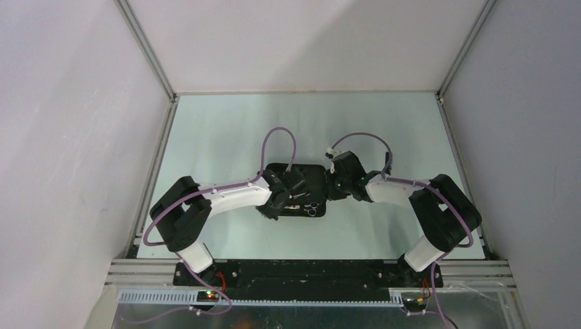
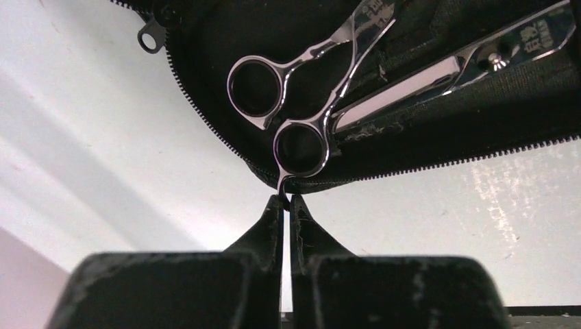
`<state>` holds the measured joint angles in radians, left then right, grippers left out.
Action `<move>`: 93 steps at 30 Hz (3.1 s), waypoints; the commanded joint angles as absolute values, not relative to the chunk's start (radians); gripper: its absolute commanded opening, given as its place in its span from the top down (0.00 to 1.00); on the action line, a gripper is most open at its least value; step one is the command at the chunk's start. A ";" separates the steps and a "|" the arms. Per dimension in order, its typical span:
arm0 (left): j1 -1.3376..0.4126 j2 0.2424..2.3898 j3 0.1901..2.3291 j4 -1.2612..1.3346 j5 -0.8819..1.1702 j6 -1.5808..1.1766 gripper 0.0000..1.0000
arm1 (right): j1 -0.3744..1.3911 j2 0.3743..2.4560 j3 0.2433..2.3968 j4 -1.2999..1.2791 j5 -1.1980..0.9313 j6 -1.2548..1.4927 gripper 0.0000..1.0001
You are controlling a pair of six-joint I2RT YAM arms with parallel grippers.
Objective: Sort the hair-cutting tools
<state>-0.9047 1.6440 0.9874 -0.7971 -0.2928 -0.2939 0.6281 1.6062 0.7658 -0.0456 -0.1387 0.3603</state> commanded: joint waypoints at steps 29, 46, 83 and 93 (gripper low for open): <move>-0.903 1.474 0.882 -0.519 -0.466 -0.093 0.74 | 0.703 1.579 0.729 0.028 -0.222 0.220 1.00; -0.692 1.317 0.859 -0.548 -0.269 -0.404 0.22 | 0.701 1.423 0.767 -0.071 -0.104 0.279 0.49; -0.692 1.439 0.926 -0.553 -0.090 -0.415 0.49 | 0.723 1.722 0.923 -0.119 -0.015 0.458 1.00; -0.719 1.551 0.975 -0.639 -0.116 -0.265 0.67 | 0.723 1.716 0.923 -0.121 -0.018 0.454 1.00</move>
<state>-0.7177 1.5200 0.9451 -0.5972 -0.1238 -0.3267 0.7074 1.7000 0.9054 -0.1417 -0.0074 0.4667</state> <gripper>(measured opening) 0.345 0.020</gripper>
